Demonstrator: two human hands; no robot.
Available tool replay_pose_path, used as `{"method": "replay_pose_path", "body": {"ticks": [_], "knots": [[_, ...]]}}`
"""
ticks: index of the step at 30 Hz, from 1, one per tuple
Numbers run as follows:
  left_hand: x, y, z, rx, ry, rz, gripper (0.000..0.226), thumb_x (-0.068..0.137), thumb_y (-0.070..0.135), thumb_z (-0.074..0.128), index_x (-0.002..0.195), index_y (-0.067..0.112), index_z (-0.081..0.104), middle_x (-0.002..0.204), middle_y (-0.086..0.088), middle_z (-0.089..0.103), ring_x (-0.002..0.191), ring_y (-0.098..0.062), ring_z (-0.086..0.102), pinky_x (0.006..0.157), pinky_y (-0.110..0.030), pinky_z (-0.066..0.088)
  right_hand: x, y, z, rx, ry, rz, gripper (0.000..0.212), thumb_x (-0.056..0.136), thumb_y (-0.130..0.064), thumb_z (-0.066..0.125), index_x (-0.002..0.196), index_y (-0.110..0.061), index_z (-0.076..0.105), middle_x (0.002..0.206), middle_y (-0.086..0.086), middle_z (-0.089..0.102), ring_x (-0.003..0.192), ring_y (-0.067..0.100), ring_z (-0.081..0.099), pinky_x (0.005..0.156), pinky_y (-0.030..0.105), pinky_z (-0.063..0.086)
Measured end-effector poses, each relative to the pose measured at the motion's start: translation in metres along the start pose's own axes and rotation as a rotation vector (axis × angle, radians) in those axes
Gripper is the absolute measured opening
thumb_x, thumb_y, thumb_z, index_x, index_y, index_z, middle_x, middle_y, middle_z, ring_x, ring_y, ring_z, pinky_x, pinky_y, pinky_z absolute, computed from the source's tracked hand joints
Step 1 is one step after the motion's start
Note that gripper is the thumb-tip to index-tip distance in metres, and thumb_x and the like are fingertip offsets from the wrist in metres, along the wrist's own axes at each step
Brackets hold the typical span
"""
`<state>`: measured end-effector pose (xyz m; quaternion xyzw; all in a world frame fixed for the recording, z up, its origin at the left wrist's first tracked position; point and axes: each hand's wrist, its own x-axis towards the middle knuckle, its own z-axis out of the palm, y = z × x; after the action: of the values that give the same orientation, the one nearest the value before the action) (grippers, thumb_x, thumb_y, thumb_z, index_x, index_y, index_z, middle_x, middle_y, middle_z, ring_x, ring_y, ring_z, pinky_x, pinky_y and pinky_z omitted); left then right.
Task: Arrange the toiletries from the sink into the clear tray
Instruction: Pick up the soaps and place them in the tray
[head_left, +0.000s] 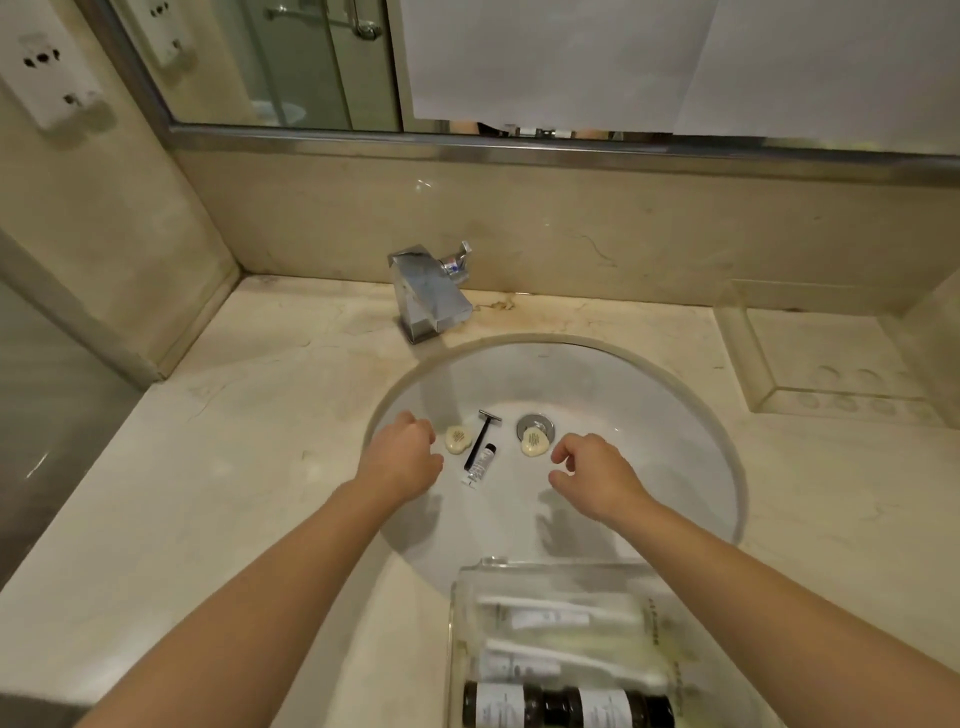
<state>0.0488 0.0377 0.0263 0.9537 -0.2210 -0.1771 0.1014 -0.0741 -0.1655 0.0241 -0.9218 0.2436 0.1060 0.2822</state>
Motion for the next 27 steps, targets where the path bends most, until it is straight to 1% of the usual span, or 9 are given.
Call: {"method": "replay_pose_path", "body": {"ticks": [4, 8, 11, 13, 17, 19, 23, 25, 27], "knots": [[0.031, 0.003, 0.018, 0.269, -0.115, 0.079, 0.034, 0.091, 0.022, 0.048, 0.122, 0.009, 0.052, 0.127, -0.010, 0.046, 0.114, -0.032, 0.049, 0.090, -0.042, 0.045, 0.033, 0.004, 0.021, -0.118, -0.166, 0.033, 0.051, 0.090, -0.031, 0.054, 0.139, -0.023, 0.041, 0.136, 0.010, 0.035, 0.111, 0.031, 0.054, 0.094, 0.038, 0.046], [0.059, 0.002, 0.043, 0.325, -0.183, 0.184, 0.037, 0.091, 0.013, 0.046, 0.128, 0.010, 0.048, 0.132, -0.009, 0.043, 0.120, -0.032, 0.045, 0.092, -0.045, 0.043, 0.062, 0.005, 0.043, -0.257, -0.277, -0.006, 0.060, 0.090, -0.028, 0.052, 0.146, -0.029, 0.029, 0.155, 0.010, 0.015, 0.131, 0.035, 0.037, 0.105, 0.041, 0.039], [0.072, 0.000, 0.055, 0.333, -0.209, 0.249, 0.031, 0.088, 0.008, 0.047, 0.118, 0.011, 0.051, 0.125, -0.009, 0.047, 0.115, -0.033, 0.051, 0.086, -0.043, 0.044, 0.081, -0.001, 0.059, -0.326, -0.320, -0.013, 0.061, 0.091, -0.025, 0.050, 0.147, -0.027, 0.026, 0.160, 0.009, 0.005, 0.134, 0.038, 0.032, 0.106, 0.044, 0.038], [0.079, 0.000, 0.058, 0.337, -0.210, 0.258, 0.029, 0.086, 0.007, 0.048, 0.114, 0.011, 0.051, 0.119, -0.008, 0.049, 0.111, -0.033, 0.053, 0.082, -0.042, 0.044, 0.090, -0.007, 0.068, -0.368, -0.319, -0.024, 0.057, 0.089, -0.023, 0.052, 0.142, -0.024, 0.032, 0.159, 0.009, 0.004, 0.135, 0.040, 0.030, 0.104, 0.046, 0.038], [0.091, 0.003, 0.065, 0.368, -0.169, 0.279, 0.033, 0.087, 0.012, 0.051, 0.120, 0.013, 0.050, 0.123, -0.008, 0.049, 0.116, -0.032, 0.050, 0.090, -0.044, 0.046, 0.098, -0.012, 0.082, -0.430, -0.299, 0.006, 0.046, 0.084, -0.016, 0.054, 0.128, -0.020, 0.042, 0.157, 0.004, 0.002, 0.140, 0.043, 0.017, 0.096, 0.044, 0.041], [0.096, 0.005, 0.068, 0.386, -0.158, 0.270, 0.036, 0.088, 0.015, 0.054, 0.123, 0.013, 0.049, 0.125, -0.009, 0.048, 0.117, -0.032, 0.050, 0.089, -0.042, 0.046, 0.098, -0.011, 0.082, -0.453, -0.247, 0.017, 0.043, 0.087, -0.015, 0.052, 0.129, -0.017, 0.046, 0.156, 0.004, 0.008, 0.134, 0.042, 0.026, 0.093, 0.042, 0.043], [0.093, 0.004, 0.073, 0.425, -0.152, 0.289, 0.037, 0.087, 0.015, 0.054, 0.124, 0.011, 0.049, 0.126, -0.012, 0.047, 0.115, -0.032, 0.052, 0.088, -0.040, 0.046, 0.092, -0.008, 0.072, -0.421, -0.211, 0.073, 0.042, 0.091, -0.012, 0.047, 0.133, -0.016, 0.042, 0.152, 0.014, 0.020, 0.102, 0.037, 0.053, 0.081, 0.037, 0.044], [0.088, 0.002, 0.071, 0.424, -0.190, 0.289, 0.037, 0.083, 0.014, 0.056, 0.120, 0.009, 0.051, 0.123, -0.012, 0.047, 0.112, -0.032, 0.054, 0.086, -0.039, 0.047, 0.092, -0.003, 0.066, -0.462, -0.215, 0.073, 0.039, 0.090, -0.010, 0.046, 0.129, -0.015, 0.045, 0.141, 0.018, 0.030, 0.089, 0.034, 0.053, 0.073, 0.033, 0.040], [0.085, 0.003, 0.063, 0.364, -0.238, 0.268, 0.032, 0.083, 0.015, 0.053, 0.115, 0.007, 0.052, 0.120, -0.014, 0.051, 0.111, -0.034, 0.055, 0.084, -0.039, 0.046, 0.089, 0.000, 0.063, -0.488, -0.233, 0.078, 0.039, 0.089, -0.008, 0.047, 0.127, -0.014, 0.044, 0.132, 0.017, 0.035, 0.093, 0.033, 0.055, 0.071, 0.034, 0.039]]}}
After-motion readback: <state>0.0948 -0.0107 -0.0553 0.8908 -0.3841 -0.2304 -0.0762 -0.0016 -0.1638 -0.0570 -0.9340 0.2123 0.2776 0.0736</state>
